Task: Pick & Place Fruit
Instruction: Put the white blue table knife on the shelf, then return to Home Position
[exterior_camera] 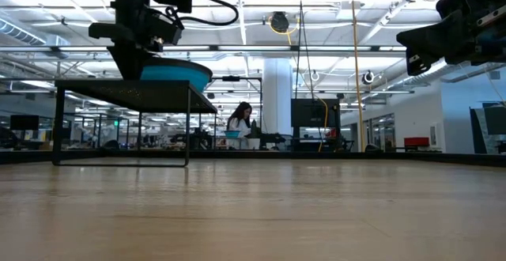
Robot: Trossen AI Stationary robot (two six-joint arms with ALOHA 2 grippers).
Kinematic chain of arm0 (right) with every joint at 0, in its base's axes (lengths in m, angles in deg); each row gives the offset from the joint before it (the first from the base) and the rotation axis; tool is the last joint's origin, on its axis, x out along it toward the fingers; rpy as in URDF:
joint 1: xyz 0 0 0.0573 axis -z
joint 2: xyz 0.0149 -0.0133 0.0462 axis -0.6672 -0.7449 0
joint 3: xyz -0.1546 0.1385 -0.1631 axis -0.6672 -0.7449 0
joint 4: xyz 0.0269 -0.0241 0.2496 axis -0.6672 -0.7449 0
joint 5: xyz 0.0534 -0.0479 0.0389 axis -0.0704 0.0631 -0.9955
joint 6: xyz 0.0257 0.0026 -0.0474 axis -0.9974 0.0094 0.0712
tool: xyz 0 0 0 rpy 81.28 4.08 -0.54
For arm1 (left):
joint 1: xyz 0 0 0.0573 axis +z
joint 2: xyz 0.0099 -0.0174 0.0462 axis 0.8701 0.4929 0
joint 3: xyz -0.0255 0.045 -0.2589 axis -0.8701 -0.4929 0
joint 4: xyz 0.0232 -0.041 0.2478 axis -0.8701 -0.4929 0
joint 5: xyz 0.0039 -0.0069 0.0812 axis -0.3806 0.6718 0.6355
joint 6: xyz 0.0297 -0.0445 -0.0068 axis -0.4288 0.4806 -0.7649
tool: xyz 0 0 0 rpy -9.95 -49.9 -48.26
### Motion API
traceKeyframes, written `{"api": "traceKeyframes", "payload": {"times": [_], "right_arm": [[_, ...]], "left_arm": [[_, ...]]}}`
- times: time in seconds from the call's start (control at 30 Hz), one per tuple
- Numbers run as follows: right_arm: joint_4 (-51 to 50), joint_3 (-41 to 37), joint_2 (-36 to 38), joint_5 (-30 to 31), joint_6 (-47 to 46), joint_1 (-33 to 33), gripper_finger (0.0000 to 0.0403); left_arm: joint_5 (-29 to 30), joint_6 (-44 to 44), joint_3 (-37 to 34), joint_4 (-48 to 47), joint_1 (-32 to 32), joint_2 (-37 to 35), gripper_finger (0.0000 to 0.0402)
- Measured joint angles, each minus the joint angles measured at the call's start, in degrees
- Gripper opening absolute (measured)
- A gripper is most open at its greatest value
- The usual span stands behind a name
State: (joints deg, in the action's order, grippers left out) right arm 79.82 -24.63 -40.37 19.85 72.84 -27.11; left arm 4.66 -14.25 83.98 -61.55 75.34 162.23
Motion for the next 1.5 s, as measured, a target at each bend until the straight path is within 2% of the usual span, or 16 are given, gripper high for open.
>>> {"api": "traceKeyframes", "payload": {"times": [0.73, 1.17, 1.33, 1.5], "right_arm": [[0.04, 0.00, 0.00, 0.00, -0.02, -0.02, 0.0000], [0.04, 0.00, 0.00, 0.00, -0.02, 0.00, 0.0000], [0.07, 0.00, 0.01, 0.01, -0.02, -0.01, 0.0000], [0.07, 0.00, 0.01, 0.01, -0.02, -0.01, 0.0000]], "left_arm": [[1.64, -1.12, 0.00, -1.83, 0.00, 0.00, 0.0039], [4.13, -0.02, 0.00, -2.04, -0.09, 0.00, 0.0132], [4.24, 2.12, 1.62, -5.22, -1.35, 0.04, 0.0146], [4.64, 6.65, 7.14, -8.52, -3.58, 0.04, 0.0147]]}}
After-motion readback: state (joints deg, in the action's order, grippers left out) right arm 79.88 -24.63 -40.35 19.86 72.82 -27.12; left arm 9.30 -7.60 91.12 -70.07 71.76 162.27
